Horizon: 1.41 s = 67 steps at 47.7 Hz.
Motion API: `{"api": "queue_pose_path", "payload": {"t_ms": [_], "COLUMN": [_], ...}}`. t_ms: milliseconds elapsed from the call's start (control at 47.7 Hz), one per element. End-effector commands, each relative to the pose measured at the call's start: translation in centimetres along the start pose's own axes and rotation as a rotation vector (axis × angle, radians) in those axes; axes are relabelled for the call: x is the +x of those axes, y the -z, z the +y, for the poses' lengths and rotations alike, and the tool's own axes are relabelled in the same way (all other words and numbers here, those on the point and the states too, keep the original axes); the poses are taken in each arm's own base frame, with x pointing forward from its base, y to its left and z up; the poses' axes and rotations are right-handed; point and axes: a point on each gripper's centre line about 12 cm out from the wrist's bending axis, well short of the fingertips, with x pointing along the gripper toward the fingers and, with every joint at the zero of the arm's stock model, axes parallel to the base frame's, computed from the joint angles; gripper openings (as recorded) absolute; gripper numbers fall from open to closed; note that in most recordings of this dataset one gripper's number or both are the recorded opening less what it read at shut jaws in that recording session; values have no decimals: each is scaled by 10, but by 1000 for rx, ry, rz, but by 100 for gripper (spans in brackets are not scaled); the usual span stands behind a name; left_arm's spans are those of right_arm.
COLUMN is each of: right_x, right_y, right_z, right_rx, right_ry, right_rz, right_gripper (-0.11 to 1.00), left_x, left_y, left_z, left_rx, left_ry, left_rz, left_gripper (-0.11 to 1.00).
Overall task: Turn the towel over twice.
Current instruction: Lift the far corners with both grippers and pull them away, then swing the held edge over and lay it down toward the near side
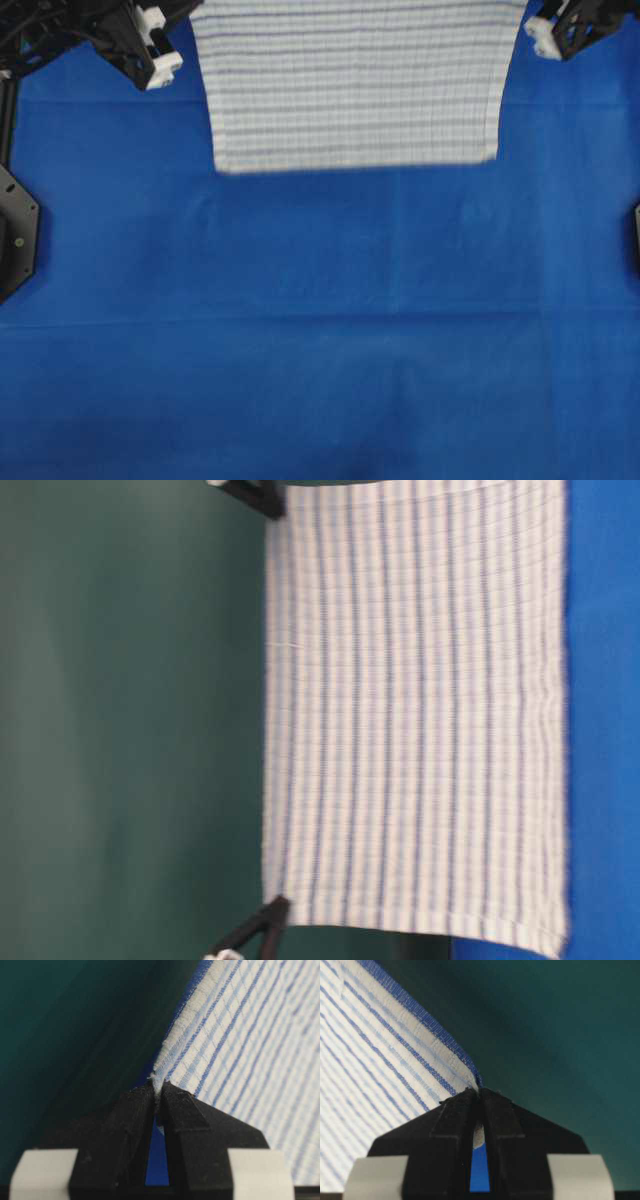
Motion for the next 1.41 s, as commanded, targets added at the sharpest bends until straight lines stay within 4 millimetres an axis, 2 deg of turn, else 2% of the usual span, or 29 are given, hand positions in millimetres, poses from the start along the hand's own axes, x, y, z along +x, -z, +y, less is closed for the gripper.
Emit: {"api": "queue_pose_path", "payload": {"t_ms": [0,273,399,567,818,1175,1385], "right_x": [-20,-61,-73,-77,-77,-90,-90], "right_y": [-24,-38,-37,-27,1,38,66], "right_z": [-7,2,12,31,78,147,181], "right_rx": [6,8,9,2,-19,-76,-128], "right_ry": [24,-8,-40,-102,-270,-491,-558], "right_rz": [-80,-192,-194,-132,-25,123,231], "right_gripper": [7,7,7,7,7,7,7], "left_x": [-8,-41,-52,-58,-62,-81,-91], "left_y": [-24,-55,-58,-54,-33,9,33], "left_z": [7,10,4,-16,-50,-112,-149], "left_rx": [-6,-3,0,14,45,72,82], "left_ry": [-21,-20,3,77,207,442,575], "left_rz": [-71,-132,-146,-118,-28,65,132], "left_gripper": [3,3,3,3,3,3,3]}}
